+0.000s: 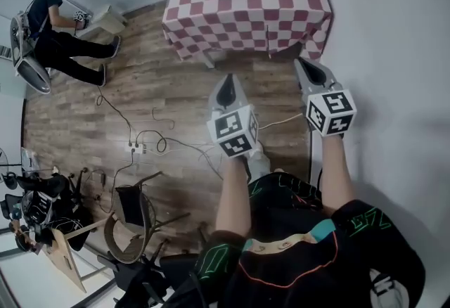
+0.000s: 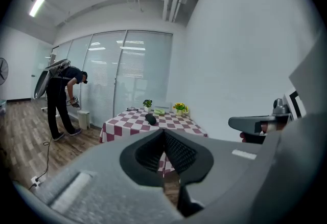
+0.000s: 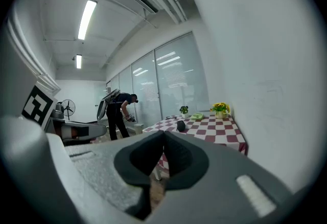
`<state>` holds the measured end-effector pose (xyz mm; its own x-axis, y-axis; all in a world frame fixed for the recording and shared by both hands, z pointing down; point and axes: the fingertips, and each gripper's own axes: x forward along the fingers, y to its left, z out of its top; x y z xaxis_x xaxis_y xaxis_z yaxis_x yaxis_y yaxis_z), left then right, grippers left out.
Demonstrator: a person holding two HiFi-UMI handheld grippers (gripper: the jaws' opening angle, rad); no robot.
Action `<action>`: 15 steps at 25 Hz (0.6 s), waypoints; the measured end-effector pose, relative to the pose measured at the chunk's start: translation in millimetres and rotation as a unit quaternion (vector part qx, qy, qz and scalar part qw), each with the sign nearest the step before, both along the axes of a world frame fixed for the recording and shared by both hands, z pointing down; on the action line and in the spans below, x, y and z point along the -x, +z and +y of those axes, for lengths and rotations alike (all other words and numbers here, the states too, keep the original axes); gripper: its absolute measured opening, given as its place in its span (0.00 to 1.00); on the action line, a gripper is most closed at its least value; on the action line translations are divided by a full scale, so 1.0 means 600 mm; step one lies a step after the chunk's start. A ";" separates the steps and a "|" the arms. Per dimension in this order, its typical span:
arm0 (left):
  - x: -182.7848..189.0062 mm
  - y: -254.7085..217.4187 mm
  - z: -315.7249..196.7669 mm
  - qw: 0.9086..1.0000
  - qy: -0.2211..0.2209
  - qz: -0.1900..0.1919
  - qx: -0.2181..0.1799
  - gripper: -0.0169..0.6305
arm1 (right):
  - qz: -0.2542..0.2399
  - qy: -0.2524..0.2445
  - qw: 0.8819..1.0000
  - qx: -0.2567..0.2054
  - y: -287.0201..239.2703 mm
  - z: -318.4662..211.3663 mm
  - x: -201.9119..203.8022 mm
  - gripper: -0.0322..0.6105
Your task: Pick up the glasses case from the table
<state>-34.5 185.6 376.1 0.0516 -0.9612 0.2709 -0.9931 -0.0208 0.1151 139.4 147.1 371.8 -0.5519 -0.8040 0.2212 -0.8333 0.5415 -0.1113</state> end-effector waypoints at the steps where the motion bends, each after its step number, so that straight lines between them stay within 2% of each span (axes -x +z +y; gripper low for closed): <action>1: 0.007 0.003 -0.011 1.000 0.000 0.003 0.002 0.04 | 0.002 0.000 1.000 0.002 0.002 -0.009 0.007 0.06; 9: 0.054 0.019 -0.093 1.000 0.009 0.018 0.002 0.04 | 0.023 0.014 1.000 0.009 0.009 -0.083 0.045 0.06; 15: 0.121 0.018 -0.137 0.999 -0.002 0.042 -0.007 0.04 | 0.035 -0.001 0.999 -0.006 -0.008 -0.123 0.113 0.06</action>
